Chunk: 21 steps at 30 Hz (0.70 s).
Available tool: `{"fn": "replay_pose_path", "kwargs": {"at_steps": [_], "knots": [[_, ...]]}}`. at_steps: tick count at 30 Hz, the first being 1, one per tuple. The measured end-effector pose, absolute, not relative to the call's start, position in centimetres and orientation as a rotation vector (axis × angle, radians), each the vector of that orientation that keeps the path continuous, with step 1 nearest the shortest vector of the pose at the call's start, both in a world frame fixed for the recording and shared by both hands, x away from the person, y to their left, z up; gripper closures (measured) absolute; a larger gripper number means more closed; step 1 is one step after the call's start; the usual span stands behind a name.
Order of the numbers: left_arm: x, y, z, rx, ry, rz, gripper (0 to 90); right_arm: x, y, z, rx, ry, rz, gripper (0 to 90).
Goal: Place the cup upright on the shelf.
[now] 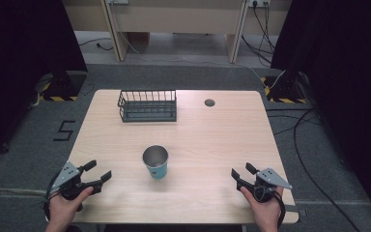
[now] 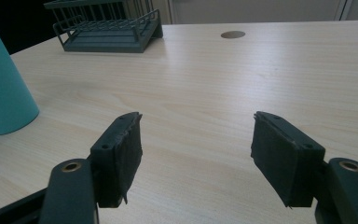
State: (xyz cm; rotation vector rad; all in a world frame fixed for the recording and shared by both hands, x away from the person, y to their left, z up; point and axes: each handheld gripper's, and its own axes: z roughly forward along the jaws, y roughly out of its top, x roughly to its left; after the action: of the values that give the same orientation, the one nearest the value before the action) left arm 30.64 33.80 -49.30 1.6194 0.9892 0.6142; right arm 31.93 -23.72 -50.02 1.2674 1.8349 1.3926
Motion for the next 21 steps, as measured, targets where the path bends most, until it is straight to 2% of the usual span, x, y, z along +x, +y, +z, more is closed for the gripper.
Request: {"fn": "replay_pose_path", "kwargs": {"at_steps": [2, 9, 21], "knots": [[30.7, 33.9, -49.7, 1.622, 1.007, 0.574, 18.6, 32.0, -23.6, -50.1, 1.265, 1.835, 1.394, 33.6], [30.9, 33.4, -49.5, 1.628, 0.975, 0.570, 16.6, 32.1, -23.4, -50.2, 1.269, 1.845, 1.386, 32.5], [32.2, 29.6, -48.3, 1.661, 0.875, 0.475, 17.8, 32.5, -23.5, -50.2, 1.279, 1.849, 1.379, 31.5]]}}
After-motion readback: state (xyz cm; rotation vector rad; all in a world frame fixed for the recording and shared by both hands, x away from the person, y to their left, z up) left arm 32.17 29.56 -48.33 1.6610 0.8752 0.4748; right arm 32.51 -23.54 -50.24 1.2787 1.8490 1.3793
